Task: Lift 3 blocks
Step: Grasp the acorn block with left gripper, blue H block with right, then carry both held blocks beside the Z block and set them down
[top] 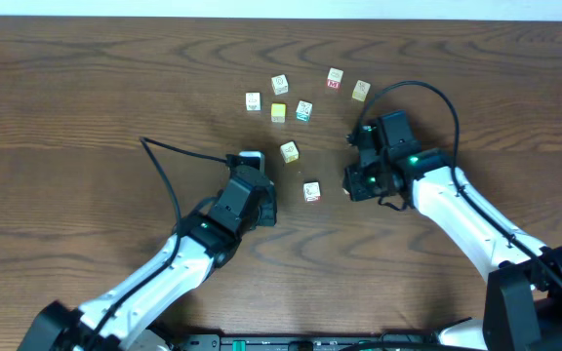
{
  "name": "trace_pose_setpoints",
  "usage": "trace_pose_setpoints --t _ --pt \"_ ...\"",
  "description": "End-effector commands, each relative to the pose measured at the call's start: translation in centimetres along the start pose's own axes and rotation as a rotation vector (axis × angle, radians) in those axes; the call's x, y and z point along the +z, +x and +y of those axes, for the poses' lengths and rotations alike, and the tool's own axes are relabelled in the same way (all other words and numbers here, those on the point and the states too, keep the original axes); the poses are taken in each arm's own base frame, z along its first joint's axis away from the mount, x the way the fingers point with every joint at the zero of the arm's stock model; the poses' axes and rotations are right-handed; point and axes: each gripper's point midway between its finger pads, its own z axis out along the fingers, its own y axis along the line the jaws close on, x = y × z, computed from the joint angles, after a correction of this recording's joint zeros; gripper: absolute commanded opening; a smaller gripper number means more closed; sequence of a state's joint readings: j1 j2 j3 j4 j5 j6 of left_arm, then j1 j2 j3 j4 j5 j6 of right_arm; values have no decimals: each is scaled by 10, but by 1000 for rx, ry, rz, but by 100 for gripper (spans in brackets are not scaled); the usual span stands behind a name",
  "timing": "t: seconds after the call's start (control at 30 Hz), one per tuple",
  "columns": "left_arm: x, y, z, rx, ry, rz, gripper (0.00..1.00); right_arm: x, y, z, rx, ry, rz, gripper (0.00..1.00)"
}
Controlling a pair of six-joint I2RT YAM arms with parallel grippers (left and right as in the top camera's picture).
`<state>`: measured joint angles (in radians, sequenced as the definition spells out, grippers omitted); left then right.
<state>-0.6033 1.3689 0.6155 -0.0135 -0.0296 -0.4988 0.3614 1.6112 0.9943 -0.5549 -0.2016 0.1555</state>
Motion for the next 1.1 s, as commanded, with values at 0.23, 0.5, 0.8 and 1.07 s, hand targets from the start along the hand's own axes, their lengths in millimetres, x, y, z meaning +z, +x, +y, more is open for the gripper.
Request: trace_pose_setpoints --t 0.23,0.5,0.8,1.07 --pt "37 17 7 -77 -31 40 8 27 4 -4 35 32 37 1" --pt "45 26 9 -74 -35 70 8 50 16 -4 26 35 90 1" --pt "46 20 -5 -96 31 49 8 53 20 4 24 16 106 1" --pt "51 40 -23 -57 57 88 8 54 22 12 23 11 108 1"
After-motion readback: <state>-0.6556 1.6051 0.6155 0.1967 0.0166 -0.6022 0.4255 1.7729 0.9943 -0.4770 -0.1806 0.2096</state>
